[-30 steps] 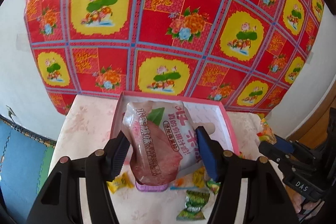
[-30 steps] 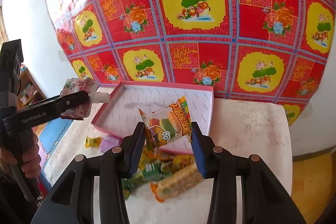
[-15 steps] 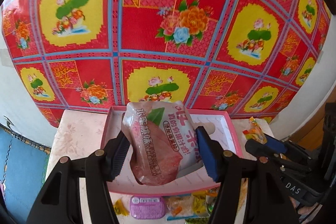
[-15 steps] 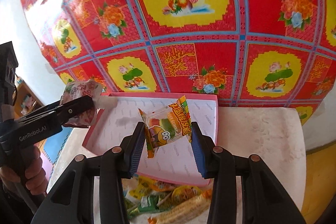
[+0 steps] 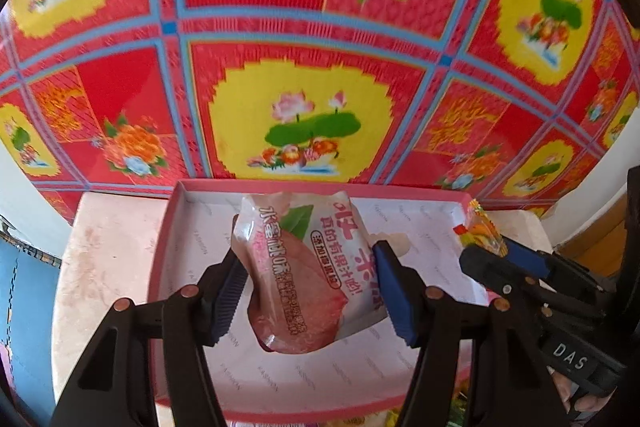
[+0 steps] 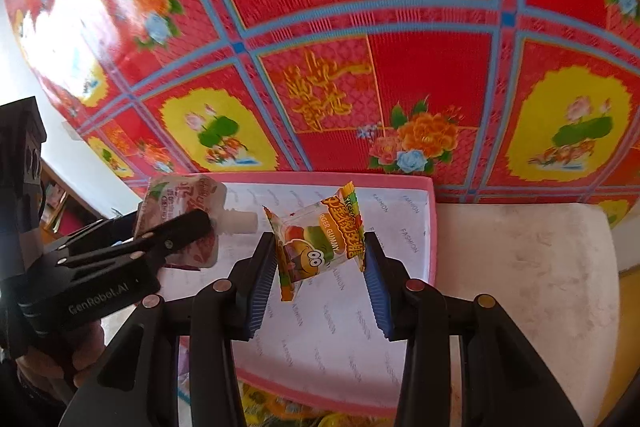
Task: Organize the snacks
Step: 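Carry the pouch with the left gripper into the pink tray while the right carries the gummy pack there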
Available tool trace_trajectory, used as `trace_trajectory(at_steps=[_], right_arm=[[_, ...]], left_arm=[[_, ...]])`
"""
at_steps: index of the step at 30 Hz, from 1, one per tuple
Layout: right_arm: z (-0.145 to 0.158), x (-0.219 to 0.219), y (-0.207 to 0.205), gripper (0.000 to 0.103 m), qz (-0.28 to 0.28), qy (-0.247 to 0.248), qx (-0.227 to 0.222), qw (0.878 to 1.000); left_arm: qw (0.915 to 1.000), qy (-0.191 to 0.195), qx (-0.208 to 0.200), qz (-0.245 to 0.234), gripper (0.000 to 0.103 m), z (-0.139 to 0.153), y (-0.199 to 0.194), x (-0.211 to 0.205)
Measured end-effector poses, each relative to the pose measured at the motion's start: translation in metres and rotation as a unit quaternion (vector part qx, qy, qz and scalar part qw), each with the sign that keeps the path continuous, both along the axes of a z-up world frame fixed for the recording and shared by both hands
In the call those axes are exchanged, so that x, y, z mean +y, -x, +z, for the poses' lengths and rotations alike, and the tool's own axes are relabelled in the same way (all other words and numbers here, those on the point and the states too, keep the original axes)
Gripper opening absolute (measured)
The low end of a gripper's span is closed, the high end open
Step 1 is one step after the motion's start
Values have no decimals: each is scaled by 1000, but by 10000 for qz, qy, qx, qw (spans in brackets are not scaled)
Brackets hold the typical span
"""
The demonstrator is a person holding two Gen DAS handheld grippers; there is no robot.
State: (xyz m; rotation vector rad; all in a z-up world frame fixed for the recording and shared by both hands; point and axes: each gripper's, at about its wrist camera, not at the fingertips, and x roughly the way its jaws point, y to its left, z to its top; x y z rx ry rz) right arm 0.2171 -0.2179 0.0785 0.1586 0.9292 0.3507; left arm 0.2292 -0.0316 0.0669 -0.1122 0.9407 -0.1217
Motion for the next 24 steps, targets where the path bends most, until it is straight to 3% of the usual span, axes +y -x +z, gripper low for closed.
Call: trace_trajectory(at_steps=[13,24], right_arm=[[-26,6,-31,43,74,99,281,9995],[-40,30,-40,45,185,378,339,9985]], left_arm=[[9998,-77,131,141,66,-36,-17,-9],[9995,-288,104,68,67,-40,-12,-29]])
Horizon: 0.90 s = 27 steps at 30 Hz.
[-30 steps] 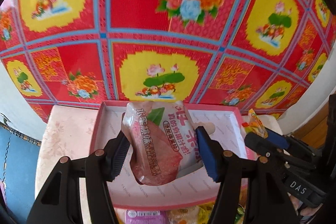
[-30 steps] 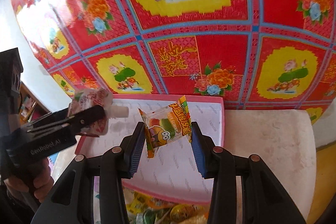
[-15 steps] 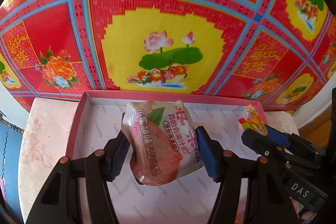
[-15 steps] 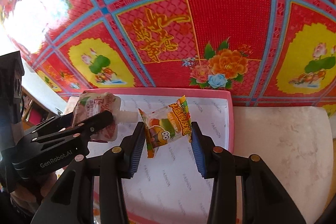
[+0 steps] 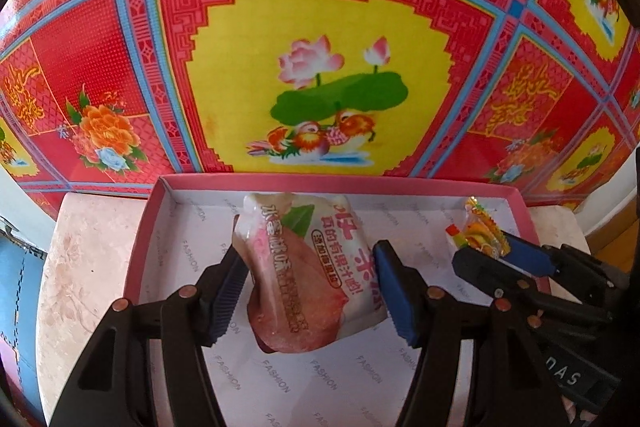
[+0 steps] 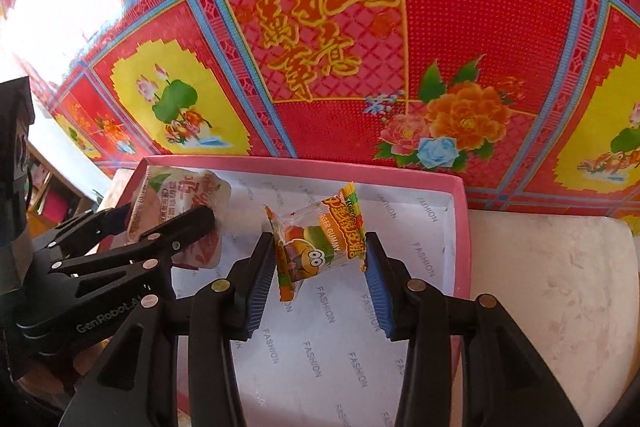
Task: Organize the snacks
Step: 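Carry the pouch with the left gripper into the pink tray while the right carries the gummy pack there, then open both grippers to drop the pouch and gummy pack in the tray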
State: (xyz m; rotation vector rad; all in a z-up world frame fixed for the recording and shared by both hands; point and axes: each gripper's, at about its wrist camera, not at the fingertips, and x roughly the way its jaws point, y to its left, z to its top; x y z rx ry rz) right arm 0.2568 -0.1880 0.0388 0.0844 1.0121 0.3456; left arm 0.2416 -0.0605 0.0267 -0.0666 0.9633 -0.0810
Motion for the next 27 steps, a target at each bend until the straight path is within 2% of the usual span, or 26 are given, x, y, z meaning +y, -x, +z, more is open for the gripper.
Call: trace_trajectory(at_steps=[4,9,27], right_arm=[[-2,7,1,52,58,-25,-29,10000],[4,14,5,66,131,-27,-150,9998],[45,-14,40,70,148,-143,-443,9988]], left_arm=[[10000,1,31,0,67,1,4,0],[9999,89,14,79,67,8,11,1],[9997,151,-195,-80,70,57,56,-18]])
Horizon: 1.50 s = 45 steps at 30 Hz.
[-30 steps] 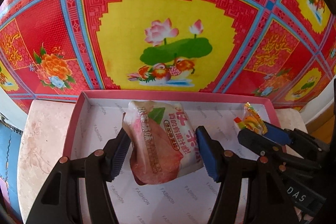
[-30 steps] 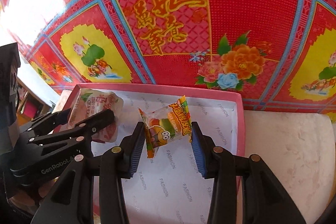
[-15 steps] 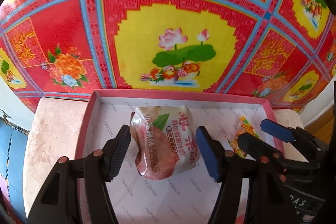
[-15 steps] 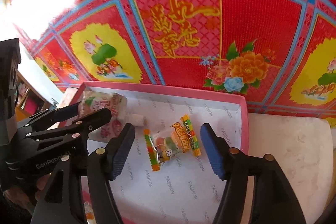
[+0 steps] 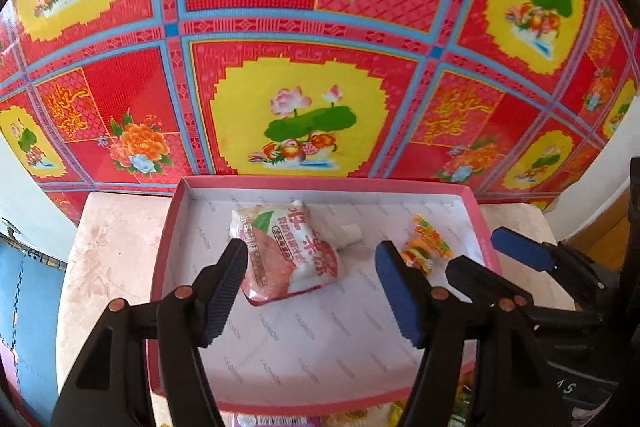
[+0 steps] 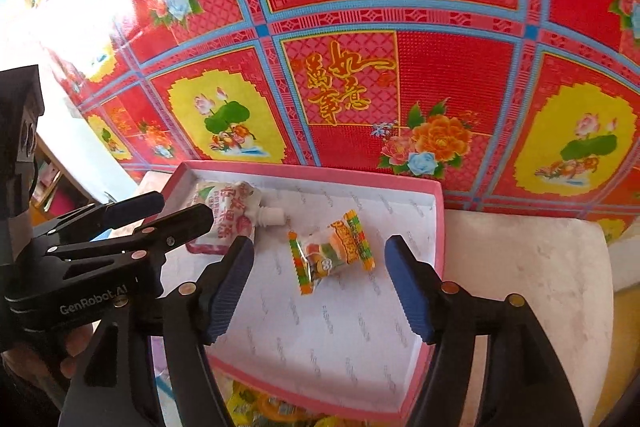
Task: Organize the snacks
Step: 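Open both grippers to drop the pouch and gummy pack in the tray, then close the left gripper on the yellow wrapped candy beside the purple tin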
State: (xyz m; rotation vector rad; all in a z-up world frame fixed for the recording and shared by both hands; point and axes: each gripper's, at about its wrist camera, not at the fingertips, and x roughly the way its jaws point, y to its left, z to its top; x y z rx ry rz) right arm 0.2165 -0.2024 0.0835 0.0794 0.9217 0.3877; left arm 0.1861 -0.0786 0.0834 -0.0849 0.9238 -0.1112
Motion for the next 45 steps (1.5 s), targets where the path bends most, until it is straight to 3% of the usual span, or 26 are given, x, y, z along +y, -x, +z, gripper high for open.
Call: trace_trajectory(at_steps=[6,13,45], right_arm=[[10,-10,17,70,-47,-37,-47,10000],[19,-17,37,70,-111,-63,-78,9999],[12,-46,122,70,-452,-151,111,9988]], left_arm=[[10000,-14,-21,-8,70,13,18,-7],[9999,97,19,30,70,27,41,16],[9977,200,306,567,70,-12,116,79]])
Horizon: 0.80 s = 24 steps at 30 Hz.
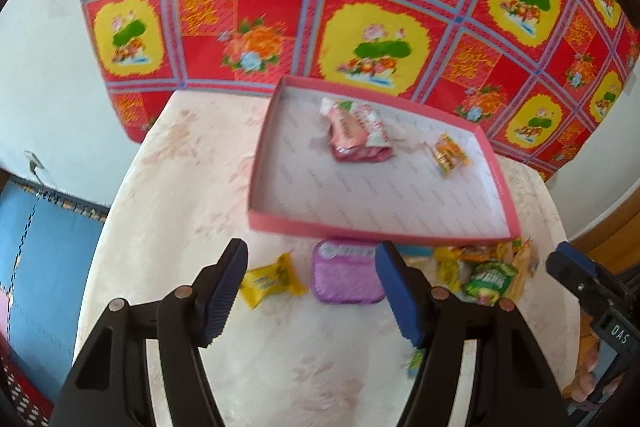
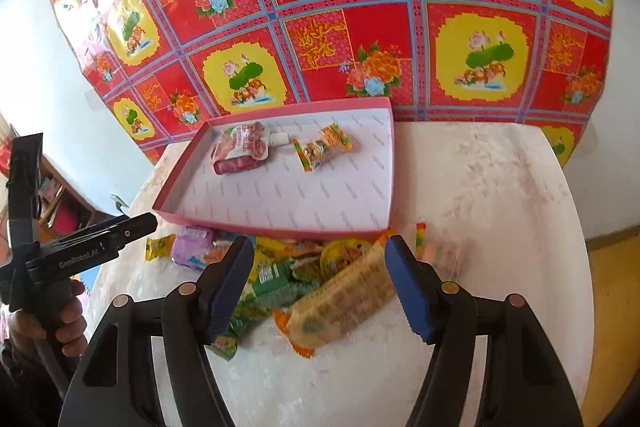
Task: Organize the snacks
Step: 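Close the left gripper on the yellow wrapped candy beside the purple tin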
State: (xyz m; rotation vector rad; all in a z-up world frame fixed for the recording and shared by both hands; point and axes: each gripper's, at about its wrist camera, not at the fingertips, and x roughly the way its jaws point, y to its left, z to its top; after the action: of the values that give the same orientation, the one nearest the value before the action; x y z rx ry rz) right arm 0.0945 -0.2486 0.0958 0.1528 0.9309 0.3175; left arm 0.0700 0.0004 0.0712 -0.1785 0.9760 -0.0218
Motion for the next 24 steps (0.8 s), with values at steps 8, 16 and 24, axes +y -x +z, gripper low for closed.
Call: trace_trajectory(at_steps=[8,16,24], right_arm=[[-13,-10,14,70,-61,25,134,9999],[-17,-19,18,70,-130,79,177,9997],[-22,-24,18,70,-145,55,239,9996]], left_arm=[[9996,-26,207,214,70,-23,12,19],[9992,34,191,335,70,-33,13,28],[9991,-50,231,365,62,-43,10,26]])
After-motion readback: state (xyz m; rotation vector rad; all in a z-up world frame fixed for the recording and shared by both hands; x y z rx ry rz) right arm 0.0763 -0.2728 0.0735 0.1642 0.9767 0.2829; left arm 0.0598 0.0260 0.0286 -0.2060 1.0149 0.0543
